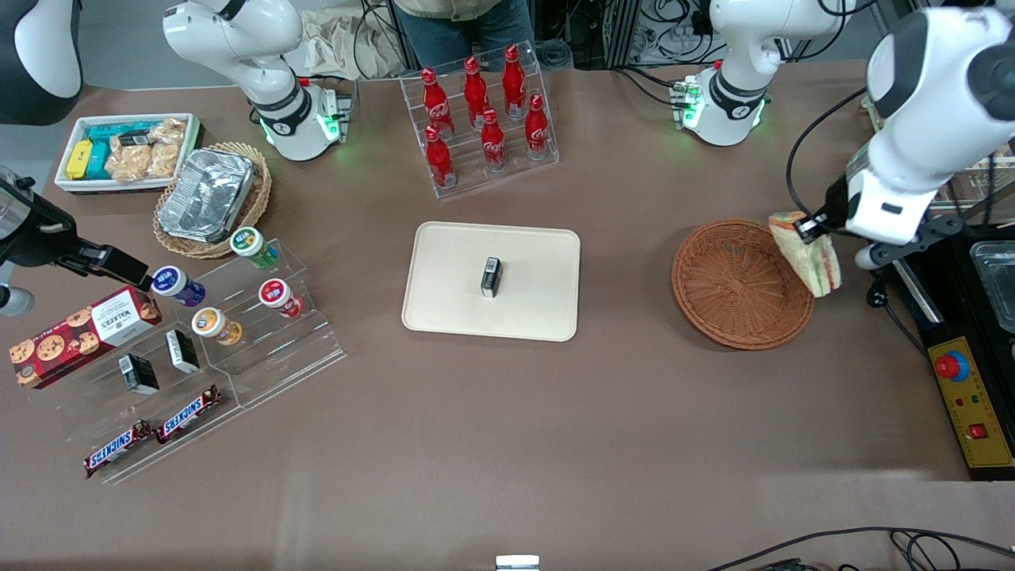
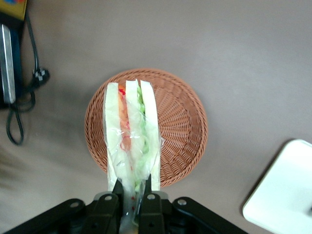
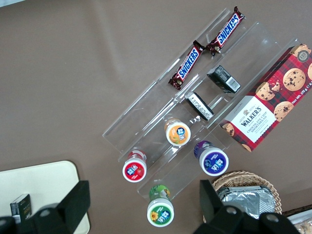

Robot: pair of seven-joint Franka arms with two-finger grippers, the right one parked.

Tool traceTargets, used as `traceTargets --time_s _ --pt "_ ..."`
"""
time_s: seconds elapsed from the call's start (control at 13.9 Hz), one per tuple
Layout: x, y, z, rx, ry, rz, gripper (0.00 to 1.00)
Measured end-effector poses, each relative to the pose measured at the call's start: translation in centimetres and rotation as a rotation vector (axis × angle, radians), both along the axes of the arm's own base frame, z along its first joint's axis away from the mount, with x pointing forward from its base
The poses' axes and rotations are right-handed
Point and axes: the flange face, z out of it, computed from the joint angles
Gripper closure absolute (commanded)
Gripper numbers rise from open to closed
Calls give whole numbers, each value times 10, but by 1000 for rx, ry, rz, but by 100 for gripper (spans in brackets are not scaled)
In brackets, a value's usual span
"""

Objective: Place sandwich from basket to tray
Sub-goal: 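Lift the sandwich up out of the basket with the left gripper, then carry the held sandwich over to the white tray beside the black box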

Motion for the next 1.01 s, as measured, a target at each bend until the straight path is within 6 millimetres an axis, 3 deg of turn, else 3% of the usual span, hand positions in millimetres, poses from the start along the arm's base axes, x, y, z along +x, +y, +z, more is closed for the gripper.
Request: traceTargets --time_s 0.22,0.43,0.72,1.01 --pt "-16 -7 31 -39 -32 -99 100" --pt "-36 -46 53 -50 -67 -173 100" --pt "-58 -115 54 -34 -73 -233 100" --pt "-70 -162 51 -52 -112 -209 100"
